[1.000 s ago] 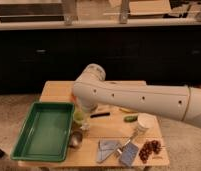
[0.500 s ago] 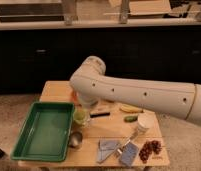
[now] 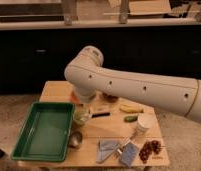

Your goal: Place brush in tray

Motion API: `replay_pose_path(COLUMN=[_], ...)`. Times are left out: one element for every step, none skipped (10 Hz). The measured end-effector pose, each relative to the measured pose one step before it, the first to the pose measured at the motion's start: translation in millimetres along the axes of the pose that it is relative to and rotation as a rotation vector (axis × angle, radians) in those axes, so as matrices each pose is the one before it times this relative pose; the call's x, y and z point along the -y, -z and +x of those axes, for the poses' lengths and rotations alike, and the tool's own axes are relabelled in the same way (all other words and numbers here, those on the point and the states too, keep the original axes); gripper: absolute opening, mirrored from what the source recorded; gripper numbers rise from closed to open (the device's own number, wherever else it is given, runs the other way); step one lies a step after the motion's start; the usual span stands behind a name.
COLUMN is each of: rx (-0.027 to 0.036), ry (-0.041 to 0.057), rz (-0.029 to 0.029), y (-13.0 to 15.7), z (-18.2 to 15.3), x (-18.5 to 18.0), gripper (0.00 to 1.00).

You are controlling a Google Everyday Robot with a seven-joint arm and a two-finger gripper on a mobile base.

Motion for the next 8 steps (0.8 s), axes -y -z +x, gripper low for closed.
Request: replay_pose_path(rx=[0.00329,0.00453,0.01236,0.01329,0.01372,0.0253,0.0325,0.02884], ry=[0.01167,0.00851,0.01473,0.01967,0.02188,0.03629,0.03929,0.02609], rz=[0.00306,-0.00241,0.00517,0.00447,0.00358,0.00387,0.00501,0.00315], y=[4.26,3.13,4.46,2.16,0.64,-0.95,-3.2,-2.79], z=[-3.6,-2.29,-3.71,-5.61,-6.97,-13.05,-13.01,-7.54], x=[3.86,0.92,3.24,3.81,5.21,9.59,11.15,6.66], gripper=[0.05,0.05,0.05,0.05,0.05,0.05,0.05,0.05])
